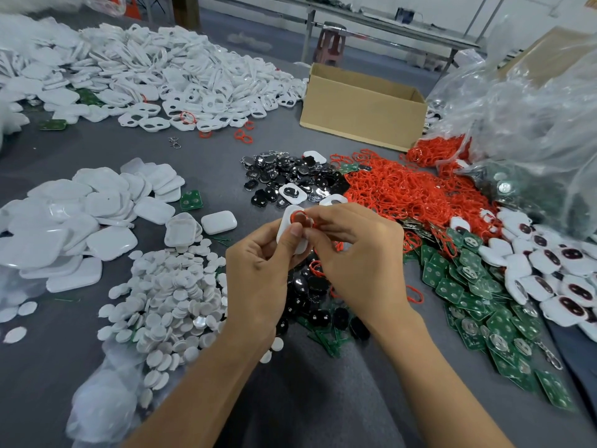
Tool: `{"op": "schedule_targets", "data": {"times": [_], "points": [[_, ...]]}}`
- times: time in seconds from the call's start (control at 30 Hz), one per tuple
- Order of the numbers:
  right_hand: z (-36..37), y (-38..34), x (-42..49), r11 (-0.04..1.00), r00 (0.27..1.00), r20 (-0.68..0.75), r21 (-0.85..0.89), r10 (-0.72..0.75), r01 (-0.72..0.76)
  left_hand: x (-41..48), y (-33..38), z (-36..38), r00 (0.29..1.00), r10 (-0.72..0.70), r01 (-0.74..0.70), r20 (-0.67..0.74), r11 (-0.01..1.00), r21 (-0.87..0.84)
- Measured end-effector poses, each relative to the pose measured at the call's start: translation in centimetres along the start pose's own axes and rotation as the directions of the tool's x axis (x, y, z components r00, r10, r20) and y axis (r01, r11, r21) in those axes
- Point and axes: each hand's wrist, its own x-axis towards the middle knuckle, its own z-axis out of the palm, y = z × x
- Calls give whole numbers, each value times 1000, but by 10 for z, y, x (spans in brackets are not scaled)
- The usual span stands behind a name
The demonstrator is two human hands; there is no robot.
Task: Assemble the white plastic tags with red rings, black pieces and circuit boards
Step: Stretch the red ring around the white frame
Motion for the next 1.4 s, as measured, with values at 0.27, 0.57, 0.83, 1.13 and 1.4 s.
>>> {"op": "schedule_targets", "data": {"times": [0.27, 0.57, 0.83, 1.13, 1.4], "points": [[2, -1, -2, 1000, 1000, -11, -1, -10, 10, 0, -2, -1, 1000, 12, -12, -23, 1000, 16], [-4, 0, 1, 997, 999, 20, -61, -36, 37, 8, 6, -2, 982, -176, 187, 73, 966, -179], [-11, -1, 5, 1000, 997, 68, -6, -26, 26, 11, 10, -6, 960, -245, 273, 134, 922, -274], [-13, -2, 5, 997, 992, 115, -61, -42, 49, 10, 11, -8, 979, -165, 180, 124, 975, -129], [-13, 0, 7, 998, 993, 110, -47, -29, 34, 8, 12, -8, 977, -170, 187, 132, 973, -135]]}}
